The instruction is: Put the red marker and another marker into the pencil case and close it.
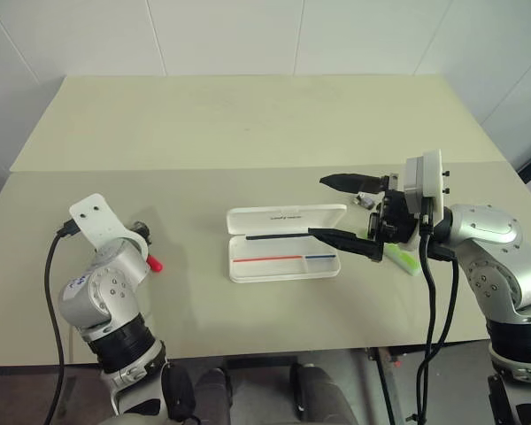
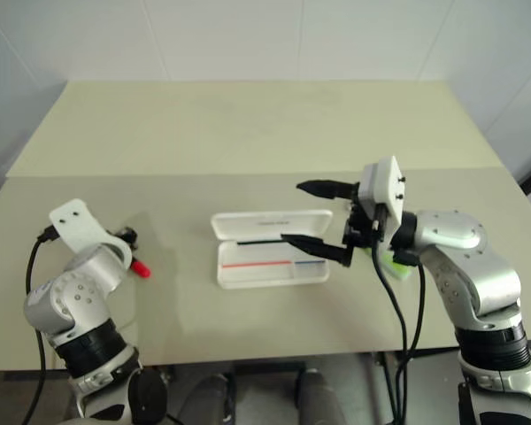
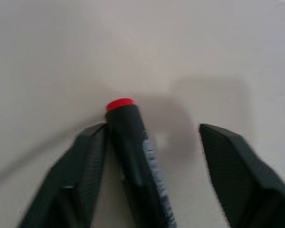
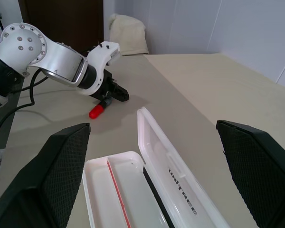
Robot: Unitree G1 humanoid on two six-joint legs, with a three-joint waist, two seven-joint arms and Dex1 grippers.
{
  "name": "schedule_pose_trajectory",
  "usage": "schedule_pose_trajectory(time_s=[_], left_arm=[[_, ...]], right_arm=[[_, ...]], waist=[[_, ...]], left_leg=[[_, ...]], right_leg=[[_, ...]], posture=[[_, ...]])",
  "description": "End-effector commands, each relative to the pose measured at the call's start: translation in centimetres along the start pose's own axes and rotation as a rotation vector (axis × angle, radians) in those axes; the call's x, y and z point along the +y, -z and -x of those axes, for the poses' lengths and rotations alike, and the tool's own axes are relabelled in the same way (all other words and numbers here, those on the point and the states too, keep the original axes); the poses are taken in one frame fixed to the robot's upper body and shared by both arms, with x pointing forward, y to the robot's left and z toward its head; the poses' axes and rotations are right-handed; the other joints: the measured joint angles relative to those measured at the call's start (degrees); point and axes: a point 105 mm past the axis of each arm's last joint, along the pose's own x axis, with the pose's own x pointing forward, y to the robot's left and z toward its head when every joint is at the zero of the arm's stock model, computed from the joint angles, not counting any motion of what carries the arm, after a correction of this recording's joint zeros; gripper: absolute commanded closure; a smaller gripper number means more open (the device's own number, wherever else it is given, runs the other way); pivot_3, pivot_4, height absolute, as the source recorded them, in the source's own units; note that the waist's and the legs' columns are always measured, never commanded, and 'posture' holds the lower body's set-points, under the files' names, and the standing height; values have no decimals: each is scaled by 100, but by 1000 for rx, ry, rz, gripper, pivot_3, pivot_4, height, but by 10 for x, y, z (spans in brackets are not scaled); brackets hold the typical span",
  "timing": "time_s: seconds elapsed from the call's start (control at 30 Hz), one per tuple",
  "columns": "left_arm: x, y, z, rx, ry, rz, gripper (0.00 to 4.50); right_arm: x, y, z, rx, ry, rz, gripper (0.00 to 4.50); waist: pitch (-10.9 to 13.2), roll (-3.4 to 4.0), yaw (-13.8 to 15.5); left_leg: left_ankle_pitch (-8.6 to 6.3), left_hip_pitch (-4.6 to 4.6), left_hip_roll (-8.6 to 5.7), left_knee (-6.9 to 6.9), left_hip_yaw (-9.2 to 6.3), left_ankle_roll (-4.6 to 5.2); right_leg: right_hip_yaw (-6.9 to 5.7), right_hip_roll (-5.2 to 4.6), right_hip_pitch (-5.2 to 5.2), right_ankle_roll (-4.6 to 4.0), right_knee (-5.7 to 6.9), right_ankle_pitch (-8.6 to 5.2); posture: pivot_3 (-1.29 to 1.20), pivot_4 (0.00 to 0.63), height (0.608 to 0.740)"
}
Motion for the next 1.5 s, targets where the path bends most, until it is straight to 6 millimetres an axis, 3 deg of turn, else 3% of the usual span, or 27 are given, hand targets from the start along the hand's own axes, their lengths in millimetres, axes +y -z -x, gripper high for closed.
schedule_pose_trajectory(time_s=[0.03,0.17,0.3,0.5,0.57,0.67,0.73,0.9,0.97,1.0,1.13,1.3,1.5], left_arm=[[4,-5,6,-22,2,1,2565],[14,8,13,4,-9,-7,3858],[22,17,19,24,-22,-18,3880],[19,-11,25,-108,70,-47,3880],[9,-13,29,-112,182,-59,3880],[-27,12,50,11,552,-110,3880],[-35,22,67,43,719,-214,3880],[-20,42,88,66,949,-577,3880],[-13,44,90,70,1001,-637,3880],[-11,42,89,62,1020,-658,3880],[-19,43,102,22,1217,-822,3880],[-20,77,139,101,1609,-1082,3880],[-37,81,136,50,1768,-1178,3880]], right_arm=[[1,-17,1,-49,7,47,0],[0,-18,1,-54,12,51,0],[0,-17,1,-53,15,50,0],[-2,-13,4,-42,29,42,0],[-5,-11,5,-36,39,38,0],[-6,-7,7,-22,45,35,0],[-7,-6,8,-15,50,36,0],[-11,-2,13,1,66,34,0],[-11,-1,14,8,73,34,0],[-12,-1,16,11,81,36,0],[-13,0,23,35,105,49,0],[-2,3,35,113,68,92,0],[14,8,51,205,26,110,0]], waist=[[0,0,-8],[0,0,-10],[0,0,-11],[0,-1,-18],[0,-1,-14],[0,0,-5],[0,-1,-9],[2,-4,-72],[1,-2,-60],[1,-2,-53],[1,-3,-9],[0,0,-16],[-2,6,-1]], left_leg=[[-1,0,0,0,1,-1],[-1,0,0,0,2,-2],[-3,1,0,0,4,-4],[-3,2,1,1,3,-3],[-3,1,1,0,1,-3],[-4,0,0,0,6,-4],[-7,-2,0,1,6,-6],[-8,10,11,-35,17,-12],[-6,13,14,-47,20,-9],[-7,12,14,-49,20,-9],[-5,10,12,-49,22,-7],[-10,6,-12,-83,50,10],[-32,3,-12,-83,70,41]], right_leg=[[1,0,0,1,-1,0],[1,-1,0,1,-2,1],[3,-1,1,1,-5,1],[3,0,0,1,-5,1],[3,0,-1,1,-4,1],[3,-4,1,0,-9,0],[2,-7,3,-3,-16,-2],[3,-7,-9,-34,-16,-18],[3,-10,-14,-123,-16,-66],[3,-12,-16,-126,-16,-67],[-1,-22,-15,-130,-22,-69],[4,-68,-16,-139,-59,-74],[-16,-74,-17,-121,-71,-65]], posture=[[0,150,740],[0,150,740],[0,150,740],[0,150,740],[0,150,740],[0,150,740],[0,150,740],[0,150,740],[0,150,740],[0,150,740],[0,150,740],[0,150,740],[0,150,740]])
